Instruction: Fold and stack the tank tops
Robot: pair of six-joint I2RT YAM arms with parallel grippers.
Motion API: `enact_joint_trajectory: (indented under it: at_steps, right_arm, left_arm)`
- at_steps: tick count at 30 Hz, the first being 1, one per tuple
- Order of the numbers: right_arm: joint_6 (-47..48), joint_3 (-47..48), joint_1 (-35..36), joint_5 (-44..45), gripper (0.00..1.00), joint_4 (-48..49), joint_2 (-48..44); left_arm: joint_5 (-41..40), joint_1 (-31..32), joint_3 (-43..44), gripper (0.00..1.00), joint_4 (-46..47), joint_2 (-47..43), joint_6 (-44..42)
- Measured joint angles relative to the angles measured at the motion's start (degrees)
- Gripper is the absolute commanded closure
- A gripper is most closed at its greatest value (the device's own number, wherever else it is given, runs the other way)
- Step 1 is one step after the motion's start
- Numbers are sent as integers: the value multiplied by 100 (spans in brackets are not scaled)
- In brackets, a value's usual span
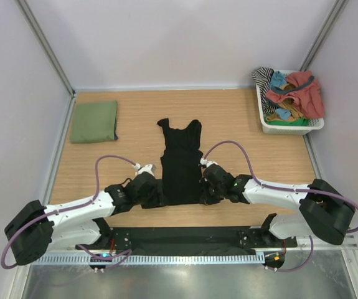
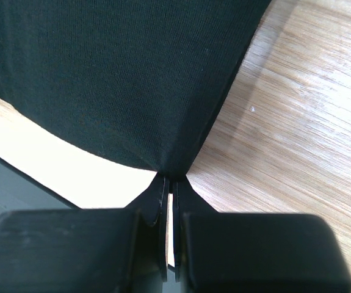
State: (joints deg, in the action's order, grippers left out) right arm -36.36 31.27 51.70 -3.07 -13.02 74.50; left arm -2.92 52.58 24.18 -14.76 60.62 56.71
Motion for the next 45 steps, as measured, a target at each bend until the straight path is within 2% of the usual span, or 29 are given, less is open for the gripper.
enact_joint_trajectory:
  at_steps: [5,7,8,10,11,18,27,32,39,45]
  right_arm:
    - [0,0,0,-2,99,0,0]
    - [0,0,0,-2,99,-7,-2]
    - [0,0,0,-2,99,-15,-7]
    - [0,0,2,-4,99,-61,-37]
    - [0,0,9,-4,99,-85,-63]
    - [-24,79,291,83,99,-632,-546]
    - [-68,940,481,409,99,-1639,-1565]
    - [-68,1259,494,597,99,-2170,-1705]
    - [-55,2332,494,922,99,-2892,-1858]
    - [-79,2260,496,927,98,-2997,-1965]
  left_arm:
    - [37,28,-2,51,262,387,98]
    - [46,31,-2,59,396,474,149]
    - [50,31,-2,73,446,529,177]
    - [57,33,-2,88,520,640,192]
    - [68,37,-2,100,518,695,212]
    - [153,240,81,100,129,468,184]
    - [94,459,1104,100,-1047,-660,186]
    - [13,485,1408,100,-1504,-931,197]
    - [-87,485,1849,100,-1952,-1292,313]
    - [-90,492,1858,100,-2048,-1526,455]
